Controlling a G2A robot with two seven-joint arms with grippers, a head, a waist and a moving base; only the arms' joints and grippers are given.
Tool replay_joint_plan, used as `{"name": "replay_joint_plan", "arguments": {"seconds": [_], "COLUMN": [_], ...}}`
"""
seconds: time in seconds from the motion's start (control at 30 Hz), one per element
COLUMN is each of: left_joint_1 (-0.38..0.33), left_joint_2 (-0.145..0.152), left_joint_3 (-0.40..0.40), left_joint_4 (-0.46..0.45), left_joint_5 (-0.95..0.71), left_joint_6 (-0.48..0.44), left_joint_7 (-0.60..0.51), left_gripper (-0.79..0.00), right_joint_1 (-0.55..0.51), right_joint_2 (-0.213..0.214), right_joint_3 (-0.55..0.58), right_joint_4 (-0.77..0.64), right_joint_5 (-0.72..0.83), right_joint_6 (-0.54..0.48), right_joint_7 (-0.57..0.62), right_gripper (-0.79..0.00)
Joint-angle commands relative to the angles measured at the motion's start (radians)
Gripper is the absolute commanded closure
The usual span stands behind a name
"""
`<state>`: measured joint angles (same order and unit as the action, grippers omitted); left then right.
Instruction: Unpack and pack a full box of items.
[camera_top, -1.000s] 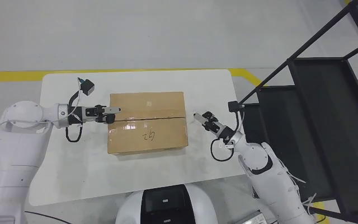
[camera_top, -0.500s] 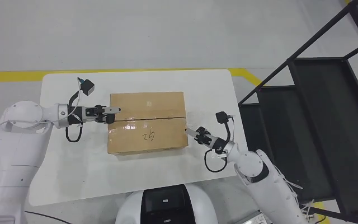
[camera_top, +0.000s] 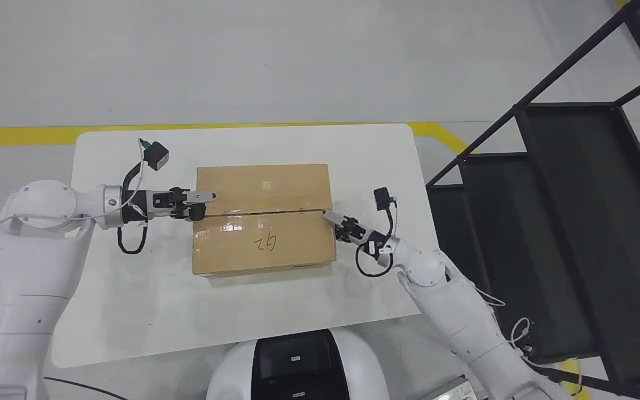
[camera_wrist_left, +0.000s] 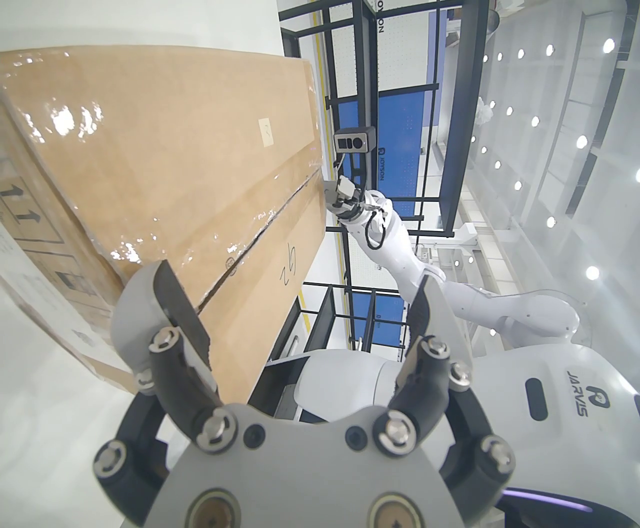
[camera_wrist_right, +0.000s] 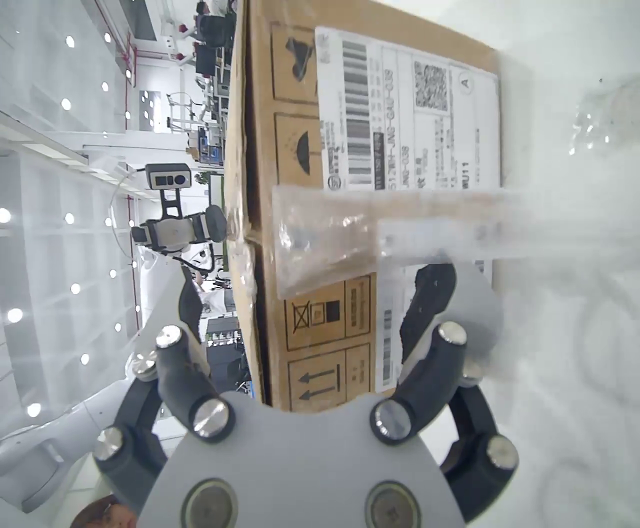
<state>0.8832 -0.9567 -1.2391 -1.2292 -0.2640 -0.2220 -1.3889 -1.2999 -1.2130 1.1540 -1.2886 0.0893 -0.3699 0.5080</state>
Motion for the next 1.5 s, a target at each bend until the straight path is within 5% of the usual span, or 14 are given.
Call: {"name": "replay_joint_plan", "arguments": {"seconds": [0.0,0.43,0.83,1.47], "left_joint_1": [0.0,0.0,0.0,0.0], "left_joint_2": [0.0,0.0,0.0,0.0], "left_joint_3": [0.0,0.0,0.0,0.0], "left_joint_4": [0.0,0.0,0.0,0.0], "left_joint_5": [0.0,0.0,0.0,0.0], "left_joint_6": [0.0,0.0,0.0,0.0], "left_joint_7": [0.0,0.0,0.0,0.0], "left_gripper": [-0.785,-0.785,-0.785,-0.785], "right_joint_1": [0.02,-0.065,-0.154,-0.14], "right_joint_2": [-0.004,0.013,0.027,0.028], "right_joint_3": [-0.01,0.064,0.11,0.082], "right_joint_4": [0.024,-0.105,-0.303,-0.375], "right_joint_5": [-0.014,-0.053,-0.192,-0.304], "right_joint_6": [-0.006,-0.111,-0.081,-0.038], "right_joint_7": [-0.015,-0.062,-0.11,-0.092], "right_gripper": [-0.785,-0.785,-0.785,-0.785]}}
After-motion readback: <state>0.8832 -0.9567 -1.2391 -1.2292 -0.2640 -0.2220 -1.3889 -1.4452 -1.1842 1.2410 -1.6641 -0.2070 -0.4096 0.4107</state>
